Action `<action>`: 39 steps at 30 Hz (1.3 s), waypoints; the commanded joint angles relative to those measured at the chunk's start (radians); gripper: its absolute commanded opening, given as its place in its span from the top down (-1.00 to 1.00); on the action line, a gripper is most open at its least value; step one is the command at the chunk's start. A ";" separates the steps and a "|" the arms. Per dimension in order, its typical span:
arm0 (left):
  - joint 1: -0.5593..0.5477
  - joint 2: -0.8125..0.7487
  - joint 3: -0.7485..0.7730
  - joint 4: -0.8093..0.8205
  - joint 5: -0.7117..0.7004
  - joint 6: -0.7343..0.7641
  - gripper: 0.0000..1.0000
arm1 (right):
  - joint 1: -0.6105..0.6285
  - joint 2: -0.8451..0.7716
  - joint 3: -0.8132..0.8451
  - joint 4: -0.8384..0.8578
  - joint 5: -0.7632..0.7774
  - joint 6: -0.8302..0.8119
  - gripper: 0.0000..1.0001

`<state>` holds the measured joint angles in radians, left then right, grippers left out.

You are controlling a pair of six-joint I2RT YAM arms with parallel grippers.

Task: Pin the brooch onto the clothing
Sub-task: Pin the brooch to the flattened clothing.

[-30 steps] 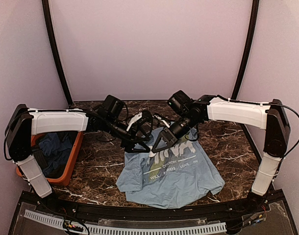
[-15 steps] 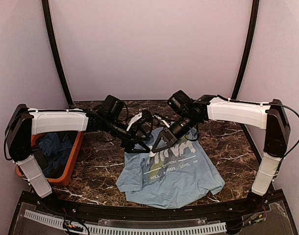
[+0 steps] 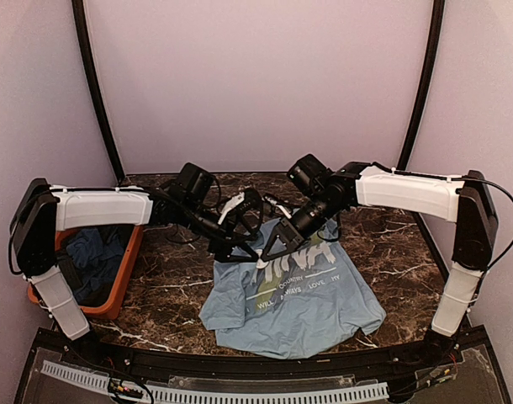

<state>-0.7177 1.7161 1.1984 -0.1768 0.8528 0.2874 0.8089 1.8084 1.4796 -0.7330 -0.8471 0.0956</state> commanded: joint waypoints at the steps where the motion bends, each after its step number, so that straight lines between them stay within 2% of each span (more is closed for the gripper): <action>1: -0.017 0.039 0.014 -0.092 -0.044 -0.004 -0.78 | 0.003 -0.002 0.065 0.103 -0.016 -0.012 1.00; 39: -0.052 0.070 0.046 -0.168 -0.168 0.034 -0.72 | -0.018 -0.002 0.081 0.137 -0.038 0.062 1.00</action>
<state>-0.7494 1.7466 1.2469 -0.2455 0.7498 0.3119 0.7845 1.8236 1.5093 -0.7246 -0.8131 0.1738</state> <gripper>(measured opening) 0.858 0.009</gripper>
